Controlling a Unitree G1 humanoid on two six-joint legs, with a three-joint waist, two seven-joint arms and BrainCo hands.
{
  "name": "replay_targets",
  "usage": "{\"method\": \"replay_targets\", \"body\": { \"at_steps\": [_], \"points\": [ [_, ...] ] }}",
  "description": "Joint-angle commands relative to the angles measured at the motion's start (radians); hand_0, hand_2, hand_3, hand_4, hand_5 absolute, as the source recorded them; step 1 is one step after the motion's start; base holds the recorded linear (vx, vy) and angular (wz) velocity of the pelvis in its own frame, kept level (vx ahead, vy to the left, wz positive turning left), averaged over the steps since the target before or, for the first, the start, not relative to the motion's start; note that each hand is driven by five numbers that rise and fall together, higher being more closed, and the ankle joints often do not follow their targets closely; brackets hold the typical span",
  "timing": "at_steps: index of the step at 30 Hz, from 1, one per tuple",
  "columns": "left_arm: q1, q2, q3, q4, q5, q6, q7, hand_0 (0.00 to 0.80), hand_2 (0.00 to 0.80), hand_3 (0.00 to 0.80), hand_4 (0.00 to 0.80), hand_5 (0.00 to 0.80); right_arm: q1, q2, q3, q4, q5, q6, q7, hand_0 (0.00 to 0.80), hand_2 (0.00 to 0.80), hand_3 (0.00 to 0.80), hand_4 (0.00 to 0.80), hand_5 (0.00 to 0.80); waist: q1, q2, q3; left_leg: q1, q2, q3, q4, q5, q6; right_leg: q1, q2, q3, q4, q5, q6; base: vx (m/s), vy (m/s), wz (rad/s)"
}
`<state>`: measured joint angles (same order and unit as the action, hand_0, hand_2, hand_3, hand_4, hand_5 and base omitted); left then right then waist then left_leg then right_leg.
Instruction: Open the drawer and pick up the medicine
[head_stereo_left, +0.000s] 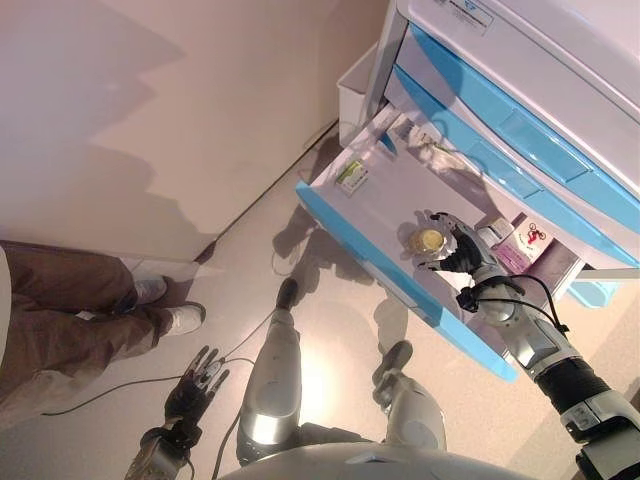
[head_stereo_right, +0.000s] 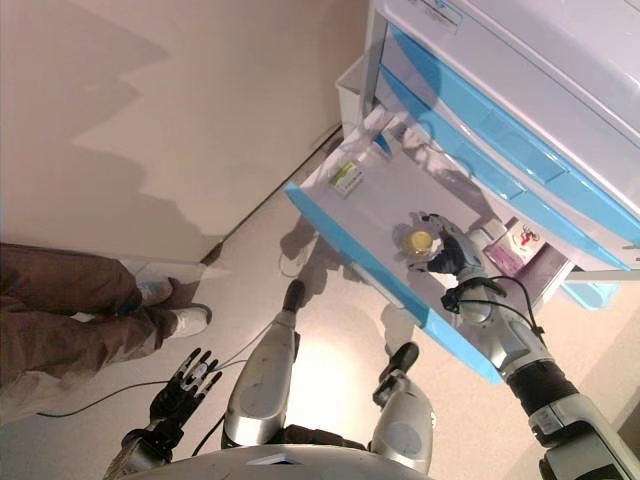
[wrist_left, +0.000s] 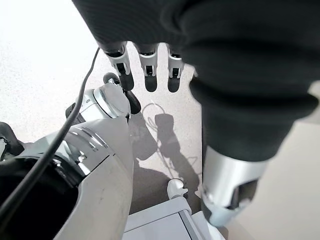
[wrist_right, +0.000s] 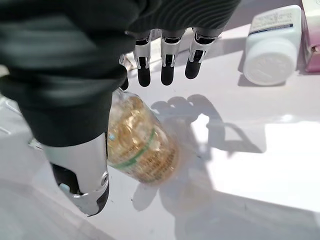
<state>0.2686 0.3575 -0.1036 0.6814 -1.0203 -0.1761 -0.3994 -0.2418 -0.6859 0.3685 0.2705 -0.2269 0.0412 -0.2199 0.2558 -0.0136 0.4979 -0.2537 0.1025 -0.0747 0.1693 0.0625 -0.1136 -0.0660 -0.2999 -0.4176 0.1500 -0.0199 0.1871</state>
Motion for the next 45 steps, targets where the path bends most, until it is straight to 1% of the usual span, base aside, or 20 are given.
{"method": "replay_targets", "body": {
  "at_steps": [1,12,13,14,15,16,35,40,42,45],
  "points": [
    [0.01,0.037,-0.025,-0.021,0.01,-0.007,-0.009,0.0,0.0,0.0,0.0,0.0,-0.03,-0.021,0.029,-0.015,-0.009,-0.014,-0.009,0.0,0.0,0.0,0.0,0.0,0.013,0.002,-0.007,0.02,-0.004,0.017,0.038,-0.056,0.064,-0.082,-0.004,0.003,0.081,0.055,-0.03,0.0,0.0,0.0],
    [0.003,0.038,-0.027,-0.02,0.013,-0.004,-0.006,0.0,0.0,0.0,0.0,0.0,-0.038,-0.007,0.037,0.009,-0.011,-0.009,-0.006,0.0,0.0,0.0,0.0,0.0,0.018,-0.001,-0.003,0.018,-0.005,0.012,0.042,-0.058,0.065,-0.081,-0.004,-0.001,0.083,0.055,-0.03,0.0,0.0,0.0],
    [0.002,0.039,-0.025,-0.02,0.014,-0.004,-0.008,0.0,0.0,0.0,0.0,0.0,-0.04,-0.007,0.036,0.01,-0.008,-0.012,-0.009,0.182,0.182,0.182,0.182,0.182,0.019,-0.001,-0.002,0.016,-0.005,0.012,0.043,-0.057,0.065,-0.082,-0.004,-0.002,0.083,0.055,-0.03,0.0,0.0,0.0],
    [0.002,0.04,-0.024,-0.02,0.014,-0.004,-0.009,0.0,0.0,0.0,0.0,0.0,-0.041,-0.007,0.036,0.012,-0.008,-0.012,-0.01,0.398,0.398,0.398,0.398,0.398,0.019,-0.002,-0.002,0.016,-0.004,0.012,0.043,-0.058,0.065,-0.082,-0.004,-0.003,0.084,0.056,-0.03,0.0,0.0,0.0],
    [0.001,0.04,-0.026,-0.022,0.014,-0.003,-0.004,0.0,0.0,0.0,0.0,0.0,-0.042,-0.005,0.036,0.011,-0.008,-0.013,-0.011,0.486,0.486,0.486,0.486,0.486,0.019,-0.003,-0.001,0.015,-0.004,0.013,0.044,-0.058,0.066,-0.082,-0.003,-0.003,0.084,0.056,-0.031,0.0,0.0,0.0],
    [0.002,0.04,-0.025,-0.02,0.013,-0.005,-0.006,0.0,0.0,0.0,0.0,0.0,-0.04,-0.005,0.036,0.011,-0.009,-0.016,-0.011,0.8,0.8,0.8,0.8,0.8,0.019,-0.003,0.0,0.014,-0.004,0.013,0.044,-0.058,0.065,-0.083,-0.003,-0.003,0.083,0.056,-0.03,0.0,0.0,0.0],
    [-0.001,0.046,-0.021,-0.027,0.02,-0.006,-0.006,0.0,0.0,0.0,0.0,0.0,-0.043,-0.013,0.031,-0.005,-0.013,-0.039,-0.023,0.8,0.8,0.8,0.8,0.8,0.019,-0.01,0.0,0.02,-0.004,0.013,0.038,-0.059,0.067,-0.073,0.007,-0.001,0.067,0.06,-0.029,0.0,0.0,0.0],
    [0.011,0.039,-0.018,-0.023,0.027,-0.013,-0.008,0.0,0.0,0.0,0.0,0.0,-0.025,-0.039,0.011,-0.096,-0.027,-0.077,-0.02,0.8,0.8,0.8,0.8,0.8,0.01,-0.016,-0.015,0.04,0.001,0.02,0.023,-0.059,0.064,-0.059,0.013,0.004,0.056,0.062,-0.026,0.0,0.0,0.0],
    [0.015,0.035,-0.015,-0.022,0.03,-0.014,-0.005,0.0,0.0,0.0,0.0,0.0,-0.012,-0.052,-0.005,-0.163,-0.041,-0.091,-0.014,0.8,0.8,0.8,0.8,0.8,0.003,-0.02,-0.025,0.052,0.004,0.026,0.015,-0.059,0.063,-0.052,0.016,0.008,0.05,0.061,-0.023,0.008,-0.005,-0.02],
    [0.018,0.029,-0.008,-0.014,0.03,-0.016,-0.001,0.0,0.0,0.0,0.0,0.0,0.003,-0.079,-0.036,-0.273,-0.062,-0.12,0.025,0.8,0.8,0.8,0.8,0.8,-0.009,-0.029,-0.045,0.077,0.011,0.037,-0.005,-0.056,0.06,-0.037,0.024,0.016,0.037,0.062,-0.019,0.0,0.0,0.0]
  ]
}}
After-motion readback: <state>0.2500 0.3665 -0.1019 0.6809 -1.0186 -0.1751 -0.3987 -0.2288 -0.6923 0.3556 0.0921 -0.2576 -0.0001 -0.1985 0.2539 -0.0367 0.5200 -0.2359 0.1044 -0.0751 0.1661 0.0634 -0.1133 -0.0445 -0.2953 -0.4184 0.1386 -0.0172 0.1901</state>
